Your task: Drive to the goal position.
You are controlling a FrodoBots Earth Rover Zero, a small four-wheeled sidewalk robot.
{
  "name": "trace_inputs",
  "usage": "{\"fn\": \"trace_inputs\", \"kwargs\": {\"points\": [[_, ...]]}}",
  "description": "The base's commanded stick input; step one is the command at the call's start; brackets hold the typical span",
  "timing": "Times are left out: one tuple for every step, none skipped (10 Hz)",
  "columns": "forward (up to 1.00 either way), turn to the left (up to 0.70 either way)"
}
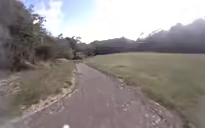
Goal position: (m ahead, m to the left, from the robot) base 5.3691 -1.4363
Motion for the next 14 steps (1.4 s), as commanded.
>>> {"fn": "trace_inputs", "kwargs": {"points": [[1.0, 0.14], [1.0, 0.29], [1.0, 0.3], [1.0, 0.31], [1.0, 0.31], [1.0, 0.31], [1.0, 0.19], [1.0, 0.13], [1.0, 0.19], [1.0, 0.26], [1.0, 0.32], [1.0, 0.35], [1.0, 0.35], [1.0, 0.11]]}}
